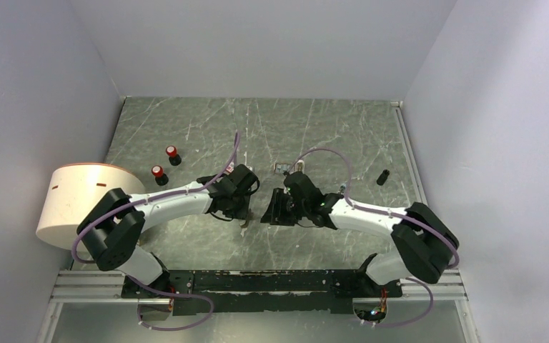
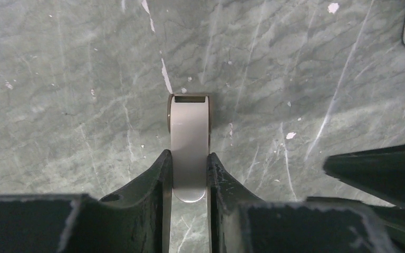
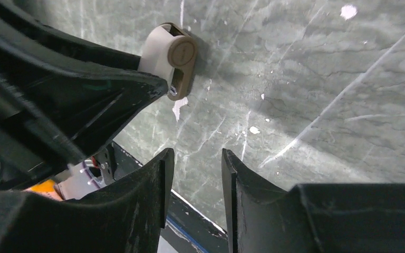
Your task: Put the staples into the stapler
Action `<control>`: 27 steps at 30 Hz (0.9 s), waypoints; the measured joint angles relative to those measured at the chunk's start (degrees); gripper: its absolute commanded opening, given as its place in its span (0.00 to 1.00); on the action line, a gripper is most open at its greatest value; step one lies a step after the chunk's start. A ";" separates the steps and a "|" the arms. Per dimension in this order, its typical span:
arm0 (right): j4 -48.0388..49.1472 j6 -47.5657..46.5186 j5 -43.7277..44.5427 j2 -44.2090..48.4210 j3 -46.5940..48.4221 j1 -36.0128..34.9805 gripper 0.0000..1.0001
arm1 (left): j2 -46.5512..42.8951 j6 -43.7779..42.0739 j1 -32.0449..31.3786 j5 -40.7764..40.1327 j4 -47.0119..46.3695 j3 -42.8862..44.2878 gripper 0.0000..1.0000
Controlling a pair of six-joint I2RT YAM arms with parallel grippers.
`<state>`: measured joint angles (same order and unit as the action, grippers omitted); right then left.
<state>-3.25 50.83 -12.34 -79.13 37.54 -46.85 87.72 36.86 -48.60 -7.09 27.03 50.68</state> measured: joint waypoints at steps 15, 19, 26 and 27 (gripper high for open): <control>5.49 1.29 -2.10 -9.18 1.99 -3.19 0.34 | -0.81 0.74 0.02 5.25 -0.22 0.00 0.11; 6.21 1.46 -2.56 -10.19 2.03 -3.48 0.33 | -1.53 1.40 0.39 6.84 -0.70 0.00 0.10; 6.84 1.57 -2.91 -12.02 2.03 -3.85 0.32 | -2.86 2.43 1.90 10.21 -3.08 -1.73 0.09; 6.86 1.57 -2.91 -12.13 2.03 -3.89 0.32 | -2.89 2.60 2.14 10.67 -3.30 -2.10 0.09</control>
<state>3.62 52.40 -15.25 -91.26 39.57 -50.74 84.84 39.46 -46.46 3.57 23.73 48.58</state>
